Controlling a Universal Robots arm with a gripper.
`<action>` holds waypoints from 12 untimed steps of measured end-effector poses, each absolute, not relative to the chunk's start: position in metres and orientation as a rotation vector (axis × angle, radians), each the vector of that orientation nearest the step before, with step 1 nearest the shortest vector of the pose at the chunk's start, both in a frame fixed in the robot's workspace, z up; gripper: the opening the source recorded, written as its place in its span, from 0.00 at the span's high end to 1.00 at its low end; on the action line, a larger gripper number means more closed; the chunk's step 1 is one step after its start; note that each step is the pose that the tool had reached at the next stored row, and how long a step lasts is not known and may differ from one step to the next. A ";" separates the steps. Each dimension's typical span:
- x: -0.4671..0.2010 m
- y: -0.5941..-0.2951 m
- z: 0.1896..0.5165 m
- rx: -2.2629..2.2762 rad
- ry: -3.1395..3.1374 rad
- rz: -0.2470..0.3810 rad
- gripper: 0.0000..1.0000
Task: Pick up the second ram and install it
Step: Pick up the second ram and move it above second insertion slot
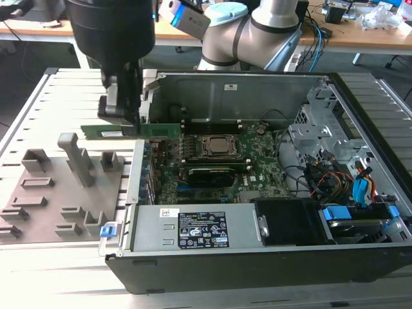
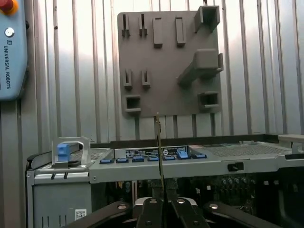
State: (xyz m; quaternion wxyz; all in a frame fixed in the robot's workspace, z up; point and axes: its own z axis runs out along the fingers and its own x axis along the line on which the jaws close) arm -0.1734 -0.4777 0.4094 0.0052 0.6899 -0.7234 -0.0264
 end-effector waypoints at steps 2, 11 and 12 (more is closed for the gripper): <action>-0.165 -0.477 0.409 2.160 -2.265 -0.083 0.86; -0.118 -0.470 0.409 2.160 -2.265 -0.083 0.86; -0.110 -0.469 0.409 2.160 -2.265 -0.083 0.86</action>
